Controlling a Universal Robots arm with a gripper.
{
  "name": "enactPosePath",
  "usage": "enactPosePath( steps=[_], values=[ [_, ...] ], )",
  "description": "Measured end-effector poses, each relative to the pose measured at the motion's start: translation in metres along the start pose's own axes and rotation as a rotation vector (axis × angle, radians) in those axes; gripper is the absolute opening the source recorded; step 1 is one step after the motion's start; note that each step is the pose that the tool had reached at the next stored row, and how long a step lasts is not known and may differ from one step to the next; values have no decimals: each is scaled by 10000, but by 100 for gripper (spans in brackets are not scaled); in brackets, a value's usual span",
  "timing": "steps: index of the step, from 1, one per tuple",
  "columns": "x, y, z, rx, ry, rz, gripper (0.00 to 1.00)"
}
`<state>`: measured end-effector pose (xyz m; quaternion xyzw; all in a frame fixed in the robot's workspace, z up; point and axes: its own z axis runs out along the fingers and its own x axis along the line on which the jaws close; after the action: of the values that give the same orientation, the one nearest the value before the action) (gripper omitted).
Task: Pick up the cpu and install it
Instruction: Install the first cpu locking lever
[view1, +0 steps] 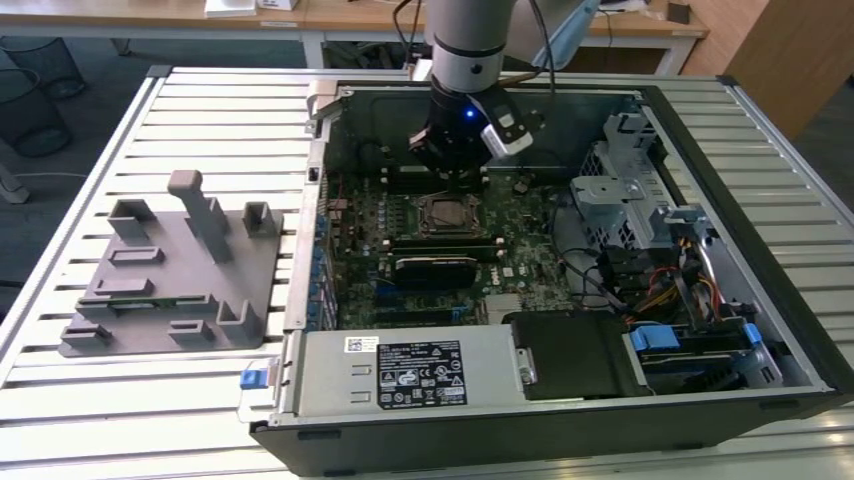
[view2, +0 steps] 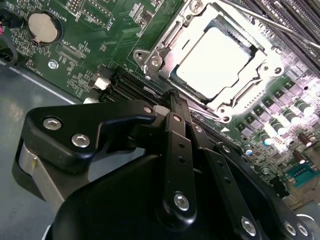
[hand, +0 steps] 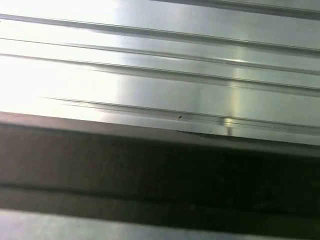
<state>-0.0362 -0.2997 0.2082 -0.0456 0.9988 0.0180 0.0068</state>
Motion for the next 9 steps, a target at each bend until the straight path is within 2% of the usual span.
enactPosePath(
  steps=[4, 9],
  values=[
    [-11, 0, 0, -5, 1, -16, 11],
    [-59, -1, 1, -7, 3, -99, 11]
  ],
)
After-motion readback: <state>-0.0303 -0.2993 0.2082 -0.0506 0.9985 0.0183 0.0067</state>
